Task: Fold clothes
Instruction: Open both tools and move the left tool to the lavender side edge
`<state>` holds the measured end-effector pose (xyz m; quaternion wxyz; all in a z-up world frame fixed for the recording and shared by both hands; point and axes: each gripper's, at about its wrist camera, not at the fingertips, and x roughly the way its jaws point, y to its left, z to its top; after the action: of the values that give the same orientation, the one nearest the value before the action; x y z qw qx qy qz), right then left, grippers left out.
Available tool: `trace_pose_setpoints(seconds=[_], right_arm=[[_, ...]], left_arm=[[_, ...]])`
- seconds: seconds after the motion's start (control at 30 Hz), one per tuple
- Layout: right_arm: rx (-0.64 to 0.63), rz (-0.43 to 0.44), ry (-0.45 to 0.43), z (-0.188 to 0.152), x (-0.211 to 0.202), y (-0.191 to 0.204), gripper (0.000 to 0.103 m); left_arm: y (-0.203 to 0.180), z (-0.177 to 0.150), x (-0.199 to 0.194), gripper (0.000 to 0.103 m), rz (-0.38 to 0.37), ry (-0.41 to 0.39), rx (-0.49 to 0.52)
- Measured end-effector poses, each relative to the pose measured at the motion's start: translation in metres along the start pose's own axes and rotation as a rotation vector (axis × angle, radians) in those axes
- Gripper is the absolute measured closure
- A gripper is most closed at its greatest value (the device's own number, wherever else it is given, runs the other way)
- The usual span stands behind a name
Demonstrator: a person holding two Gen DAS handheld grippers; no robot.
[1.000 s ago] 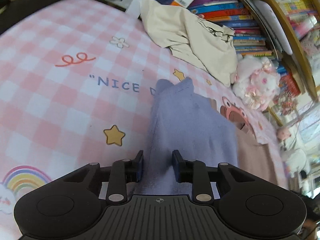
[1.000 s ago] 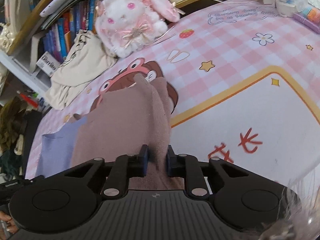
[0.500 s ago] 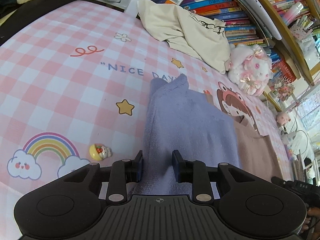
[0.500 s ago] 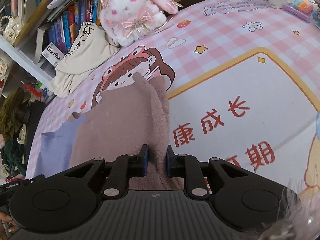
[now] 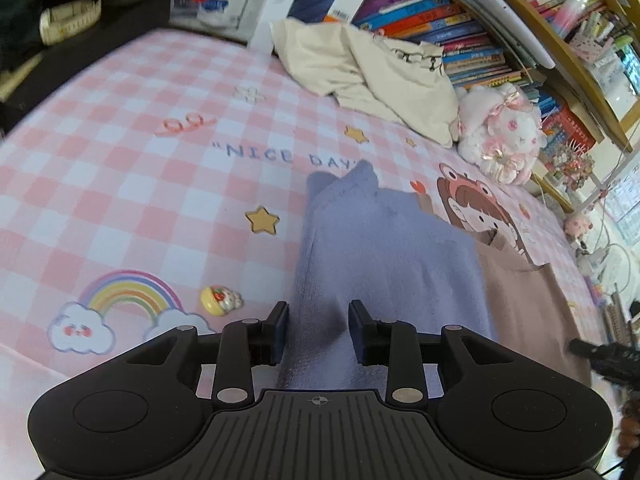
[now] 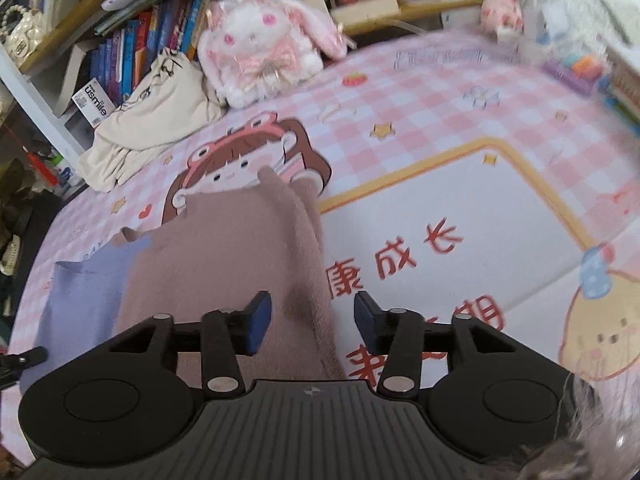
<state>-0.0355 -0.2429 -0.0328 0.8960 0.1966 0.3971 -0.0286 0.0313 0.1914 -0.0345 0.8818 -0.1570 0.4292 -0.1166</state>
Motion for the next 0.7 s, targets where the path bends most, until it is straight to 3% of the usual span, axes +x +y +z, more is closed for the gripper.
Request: trace_pose_setpoints(seconds=[0.13, 0.17, 0.27, 0.43, 0.57, 0.7], right_arm=[[-0.057, -0.052, -0.057, -0.002, -0.012, 0.012, 0.041], [-0.089, -0.058, -0.071, -0.004, -0.016, 0.018, 0.038], [-0.186, -0.061, -0.099, -0.009, -0.024, 0.037, 0.035], [-0.328, -0.016, -0.093, -0.021, -0.029, 0.071, 0.035], [-0.444, 0.038, -0.061, -0.033, -0.028, 0.099, 0.032], [-0.589, 0.102, -0.016, -0.047, -0.023, 0.130, 0.031]], left_arm=[[-0.002, -0.002, -0.015, 0.059, 0.032, -0.040, 0.021], [-0.002, -0.002, -0.019, 0.051, 0.039, -0.050, 0.020], [-0.002, -0.003, -0.030, 0.041, 0.055, -0.075, 0.023], [0.002, -0.002, -0.039, 0.035, 0.064, -0.075, 0.019], [0.008, -0.005, -0.046, 0.024, 0.060, -0.075, -0.031], [0.018, -0.012, -0.051, 0.023, 0.042, -0.059, -0.105]])
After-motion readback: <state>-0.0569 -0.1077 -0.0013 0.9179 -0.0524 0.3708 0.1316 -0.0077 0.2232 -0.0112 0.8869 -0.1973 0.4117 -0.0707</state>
